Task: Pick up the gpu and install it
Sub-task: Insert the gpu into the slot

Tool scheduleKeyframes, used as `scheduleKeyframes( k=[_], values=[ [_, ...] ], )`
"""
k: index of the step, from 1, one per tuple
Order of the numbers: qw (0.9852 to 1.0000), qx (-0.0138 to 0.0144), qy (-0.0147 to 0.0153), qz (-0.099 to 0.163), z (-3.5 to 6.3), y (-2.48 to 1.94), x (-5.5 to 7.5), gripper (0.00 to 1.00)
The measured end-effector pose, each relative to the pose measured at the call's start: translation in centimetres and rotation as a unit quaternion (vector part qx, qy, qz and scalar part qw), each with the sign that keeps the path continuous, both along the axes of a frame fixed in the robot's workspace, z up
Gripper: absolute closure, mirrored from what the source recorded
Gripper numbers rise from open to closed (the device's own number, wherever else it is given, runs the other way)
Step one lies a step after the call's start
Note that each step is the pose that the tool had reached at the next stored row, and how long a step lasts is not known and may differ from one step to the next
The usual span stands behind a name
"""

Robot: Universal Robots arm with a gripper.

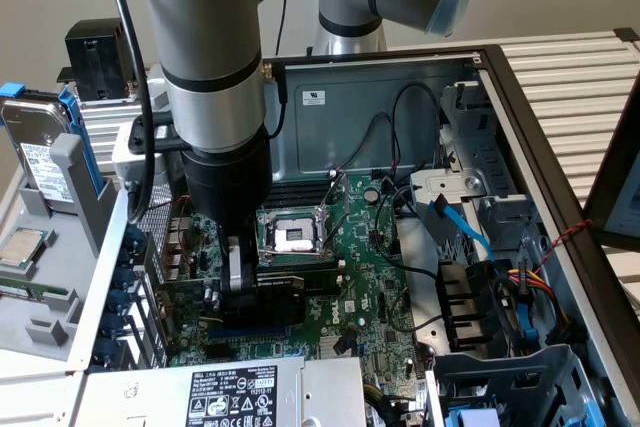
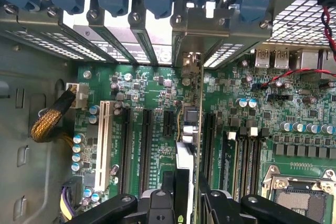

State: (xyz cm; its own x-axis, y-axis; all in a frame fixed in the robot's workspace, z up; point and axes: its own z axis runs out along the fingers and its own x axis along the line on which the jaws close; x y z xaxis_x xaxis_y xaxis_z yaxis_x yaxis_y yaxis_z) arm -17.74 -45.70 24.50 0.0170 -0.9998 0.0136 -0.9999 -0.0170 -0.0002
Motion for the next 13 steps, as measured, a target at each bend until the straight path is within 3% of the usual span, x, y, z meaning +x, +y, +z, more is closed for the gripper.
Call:
scheduleKeyframes(
  k=[13],
  values=[
    [1.0, -0.0001, 0.0, 0.002, -0.01, 0.0, -0.08, 0.73]
  ],
)
